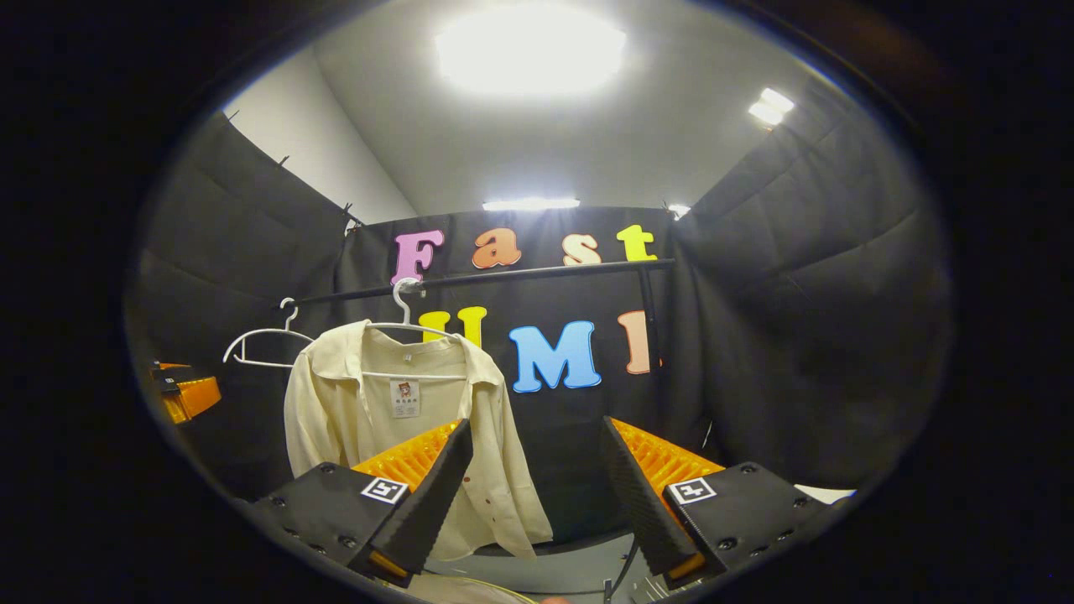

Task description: Grasp the clothes on the hanger with both hands and then place them into the laundry hamper below.

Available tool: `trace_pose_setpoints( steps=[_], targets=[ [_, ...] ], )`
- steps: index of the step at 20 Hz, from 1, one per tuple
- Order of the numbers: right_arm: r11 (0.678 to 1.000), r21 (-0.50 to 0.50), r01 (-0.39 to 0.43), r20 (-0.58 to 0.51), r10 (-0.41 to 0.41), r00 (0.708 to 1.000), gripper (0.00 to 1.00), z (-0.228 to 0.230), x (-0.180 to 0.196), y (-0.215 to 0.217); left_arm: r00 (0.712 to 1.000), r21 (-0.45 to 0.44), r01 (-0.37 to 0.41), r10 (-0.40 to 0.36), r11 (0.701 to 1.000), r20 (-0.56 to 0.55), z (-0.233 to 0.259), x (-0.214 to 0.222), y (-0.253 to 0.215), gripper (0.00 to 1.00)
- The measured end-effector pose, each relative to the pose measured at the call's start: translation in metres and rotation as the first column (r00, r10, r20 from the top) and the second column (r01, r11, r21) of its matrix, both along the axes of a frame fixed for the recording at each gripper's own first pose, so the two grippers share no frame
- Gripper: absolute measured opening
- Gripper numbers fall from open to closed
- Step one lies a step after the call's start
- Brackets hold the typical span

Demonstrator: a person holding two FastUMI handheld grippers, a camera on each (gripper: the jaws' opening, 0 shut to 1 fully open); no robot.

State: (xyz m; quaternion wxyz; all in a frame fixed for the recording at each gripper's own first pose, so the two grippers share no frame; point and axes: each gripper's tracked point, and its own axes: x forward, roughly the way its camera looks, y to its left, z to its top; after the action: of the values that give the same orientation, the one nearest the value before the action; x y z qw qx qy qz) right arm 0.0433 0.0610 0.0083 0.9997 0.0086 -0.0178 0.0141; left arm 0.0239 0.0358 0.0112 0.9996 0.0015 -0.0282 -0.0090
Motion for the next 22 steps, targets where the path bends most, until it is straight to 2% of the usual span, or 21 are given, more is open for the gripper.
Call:
trace_pose_setpoints(
  steps=[5,11,16,22],
  targets=[
    [0.998,-0.028,-0.063,0.018,0.063,0.998,0.97,-0.002,0.036,0.011,1.0,-0.013,-0.013,0.013,1.0,0.015,0.003,0.022,-0.027,0.92],
    [0.987,-0.031,-0.16,-0.001,0.16,0.987,0.97,-0.017,0.098,0.017,1.0,-0.017,-0.023,0.023,1.0,0.012,-0.001,0.072,-0.092,0.92],
    [0.972,0.006,-0.237,-0.014,0.237,0.971,0.97,-0.03,0.147,0.028,0.999,-0.006,-0.044,0.044,0.999,-0.011,-0.015,0.124,-0.131,0.92],
    [0.944,0.052,-0.327,-0.02,0.329,0.944,0.97,-0.041,0.195,0.058,0.998,0.017,-0.061,0.062,0.998,-0.01,-0.022,0.173,-0.155,0.92]
  ],
)
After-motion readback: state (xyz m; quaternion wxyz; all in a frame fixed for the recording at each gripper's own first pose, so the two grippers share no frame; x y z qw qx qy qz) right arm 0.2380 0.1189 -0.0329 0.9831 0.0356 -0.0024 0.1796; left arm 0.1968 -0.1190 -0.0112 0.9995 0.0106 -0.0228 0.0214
